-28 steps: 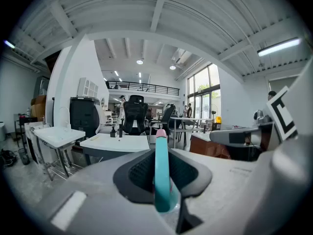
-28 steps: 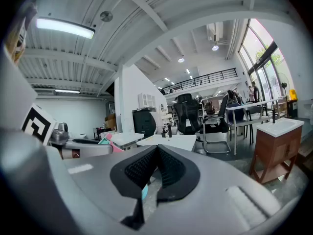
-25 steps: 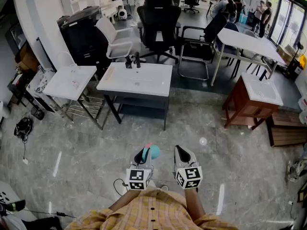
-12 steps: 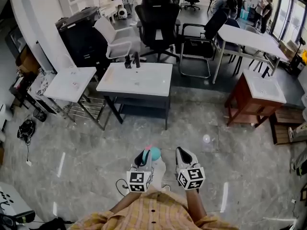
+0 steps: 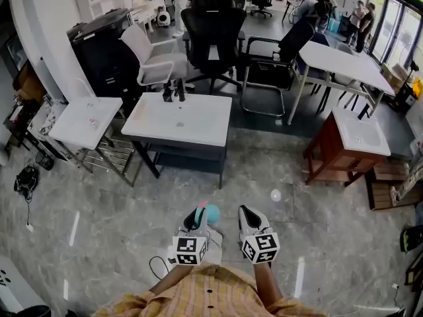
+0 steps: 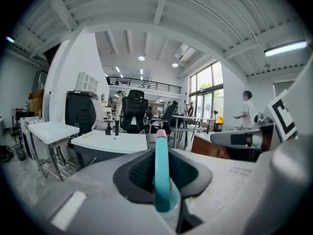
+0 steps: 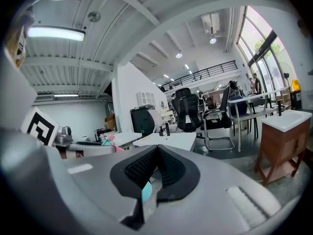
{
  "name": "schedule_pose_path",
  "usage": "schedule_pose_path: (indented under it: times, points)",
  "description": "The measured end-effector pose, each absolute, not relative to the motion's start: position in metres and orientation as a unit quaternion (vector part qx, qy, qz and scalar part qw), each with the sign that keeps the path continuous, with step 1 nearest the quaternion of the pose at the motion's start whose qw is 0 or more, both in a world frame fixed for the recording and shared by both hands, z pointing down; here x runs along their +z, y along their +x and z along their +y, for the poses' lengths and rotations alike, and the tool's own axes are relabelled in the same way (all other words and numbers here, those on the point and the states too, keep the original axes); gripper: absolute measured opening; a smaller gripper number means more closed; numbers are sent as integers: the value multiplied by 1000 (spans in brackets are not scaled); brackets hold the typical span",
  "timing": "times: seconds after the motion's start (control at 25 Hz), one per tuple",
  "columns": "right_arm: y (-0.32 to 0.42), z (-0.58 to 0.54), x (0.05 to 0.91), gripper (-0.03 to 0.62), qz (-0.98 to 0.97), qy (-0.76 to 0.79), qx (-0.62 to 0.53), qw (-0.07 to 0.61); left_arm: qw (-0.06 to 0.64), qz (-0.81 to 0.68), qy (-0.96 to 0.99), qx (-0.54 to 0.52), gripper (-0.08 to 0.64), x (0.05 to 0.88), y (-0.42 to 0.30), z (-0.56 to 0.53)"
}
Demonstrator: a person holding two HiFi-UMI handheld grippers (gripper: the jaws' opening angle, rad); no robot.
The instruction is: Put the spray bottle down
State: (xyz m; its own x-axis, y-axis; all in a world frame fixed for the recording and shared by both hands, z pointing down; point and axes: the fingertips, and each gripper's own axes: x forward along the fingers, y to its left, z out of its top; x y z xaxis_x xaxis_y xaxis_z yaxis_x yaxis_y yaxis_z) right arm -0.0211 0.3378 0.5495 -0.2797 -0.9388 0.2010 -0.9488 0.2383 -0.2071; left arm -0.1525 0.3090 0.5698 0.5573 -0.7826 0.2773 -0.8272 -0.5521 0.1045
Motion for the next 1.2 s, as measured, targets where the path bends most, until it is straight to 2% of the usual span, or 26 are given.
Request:
schedule_pose_path:
  times: [0.76, 1.2]
  points:
    - [17, 104, 518, 0, -791, 598, 123, 29, 116, -468, 873, 75, 71, 543, -115, 71]
    - [23, 5, 522, 0, -789, 603, 110, 36, 111, -465, 875, 70, 71, 547, -108, -32]
